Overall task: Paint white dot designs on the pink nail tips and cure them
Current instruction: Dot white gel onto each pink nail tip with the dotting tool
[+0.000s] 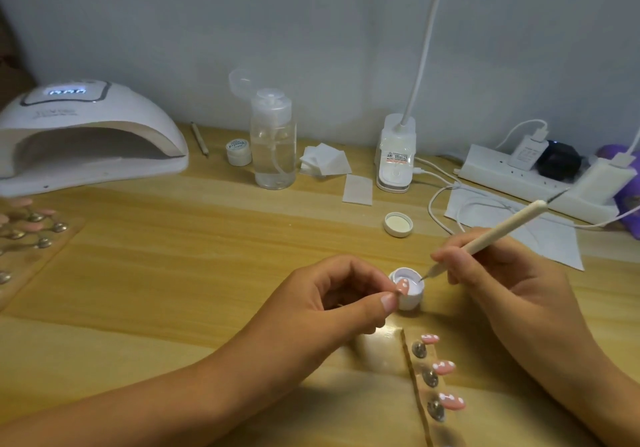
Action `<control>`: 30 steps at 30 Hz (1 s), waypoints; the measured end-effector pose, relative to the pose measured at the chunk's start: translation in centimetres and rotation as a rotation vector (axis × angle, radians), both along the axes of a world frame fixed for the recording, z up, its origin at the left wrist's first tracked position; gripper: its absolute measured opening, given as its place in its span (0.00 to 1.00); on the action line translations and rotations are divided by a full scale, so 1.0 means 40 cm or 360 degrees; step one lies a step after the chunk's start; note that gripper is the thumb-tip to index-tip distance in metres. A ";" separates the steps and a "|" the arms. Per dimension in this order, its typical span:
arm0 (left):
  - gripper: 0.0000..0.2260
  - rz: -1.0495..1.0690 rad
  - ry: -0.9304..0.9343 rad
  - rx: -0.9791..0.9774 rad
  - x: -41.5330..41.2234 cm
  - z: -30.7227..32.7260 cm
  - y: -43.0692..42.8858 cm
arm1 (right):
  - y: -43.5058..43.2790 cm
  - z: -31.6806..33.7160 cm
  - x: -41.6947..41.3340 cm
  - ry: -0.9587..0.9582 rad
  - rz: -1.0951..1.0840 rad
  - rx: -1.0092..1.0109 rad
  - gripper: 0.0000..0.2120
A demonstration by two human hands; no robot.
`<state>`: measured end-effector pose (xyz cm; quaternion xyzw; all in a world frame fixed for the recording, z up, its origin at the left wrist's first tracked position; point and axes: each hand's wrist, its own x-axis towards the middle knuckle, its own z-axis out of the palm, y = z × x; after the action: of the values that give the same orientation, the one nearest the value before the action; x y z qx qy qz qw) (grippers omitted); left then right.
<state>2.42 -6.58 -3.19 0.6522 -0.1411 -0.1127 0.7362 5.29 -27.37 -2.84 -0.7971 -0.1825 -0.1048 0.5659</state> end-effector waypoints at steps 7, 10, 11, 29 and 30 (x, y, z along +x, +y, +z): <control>0.03 0.0026 0.0048 -0.0068 0.001 0.004 -0.001 | 0.002 -0.009 0.001 -0.0123 0.0104 -0.0274 0.11; 0.04 0.0035 0.0045 -0.0086 0.001 0.005 0.001 | 0.001 -0.012 0.004 -0.0132 0.0101 -0.0324 0.10; 0.04 0.0035 0.0037 -0.0091 0.002 0.006 0.001 | 0.002 -0.012 0.004 -0.0115 0.0112 -0.0329 0.11; 0.05 -0.0043 -0.0005 -0.0012 0.004 -0.002 0.004 | 0.011 0.008 -0.013 0.0428 0.0120 0.0873 0.12; 0.04 -0.0058 -0.0009 -0.0011 0.004 -0.003 0.005 | 0.017 0.011 -0.017 0.0471 0.0152 0.0923 0.09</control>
<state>2.56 -6.37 -3.29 0.6472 -0.1556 -0.1239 0.7359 4.62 -26.71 -2.42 -0.5998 -0.0982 -0.0089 0.7940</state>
